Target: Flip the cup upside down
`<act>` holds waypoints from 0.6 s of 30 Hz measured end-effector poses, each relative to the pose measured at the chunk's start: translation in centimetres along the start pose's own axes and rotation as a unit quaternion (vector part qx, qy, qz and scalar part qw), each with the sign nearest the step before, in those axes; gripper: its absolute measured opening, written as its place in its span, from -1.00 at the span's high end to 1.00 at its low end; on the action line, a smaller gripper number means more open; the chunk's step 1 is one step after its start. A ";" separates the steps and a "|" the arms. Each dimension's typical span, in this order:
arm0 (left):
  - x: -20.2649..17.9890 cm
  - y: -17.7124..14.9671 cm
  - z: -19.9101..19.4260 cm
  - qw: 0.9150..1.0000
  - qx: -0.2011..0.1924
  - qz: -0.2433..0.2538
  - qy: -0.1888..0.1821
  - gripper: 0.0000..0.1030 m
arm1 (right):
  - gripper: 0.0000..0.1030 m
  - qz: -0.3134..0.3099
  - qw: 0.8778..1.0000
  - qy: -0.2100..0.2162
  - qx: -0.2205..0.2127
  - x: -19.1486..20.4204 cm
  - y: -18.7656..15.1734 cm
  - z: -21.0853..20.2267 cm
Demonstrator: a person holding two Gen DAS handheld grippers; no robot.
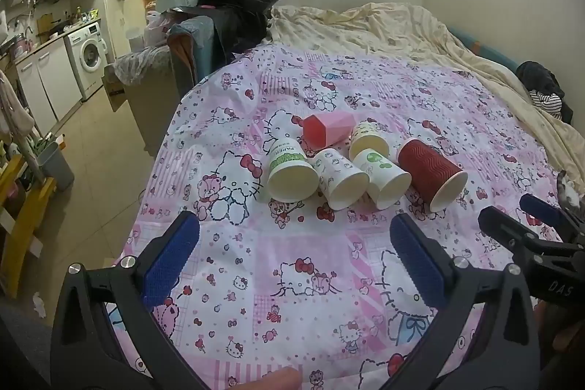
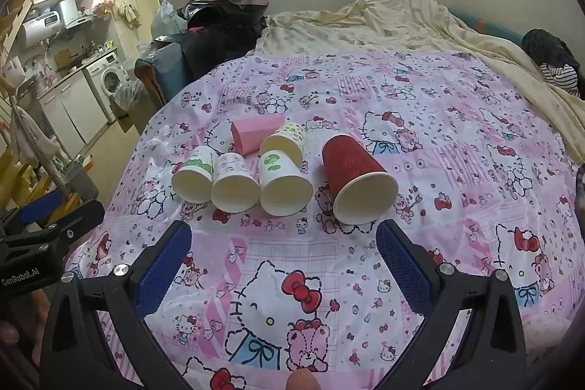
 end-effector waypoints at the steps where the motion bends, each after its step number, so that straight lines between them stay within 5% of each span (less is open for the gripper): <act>1: 0.0 0.0 0.0 1.000 0.000 0.000 0.000 -1.00 | -1.00 0.000 1.000 0.000 0.000 0.0 0.0 0.0; 18: 0.1 0.5 -0.3 1.000 -0.002 -0.001 0.004 -1.00 | -1.00 0.000 1.000 0.000 -0.001 -0.2 0.1 -0.1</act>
Point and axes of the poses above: each gripper's, at about its wrist camera, not at the fingertips, and z roughly the way its jaws point, x to its left, y to its top, the point moved 10 cm from there along z, roughly the way its jaws point, and after that the axes turned 13 degrees about -y, right-handed, at the moved point
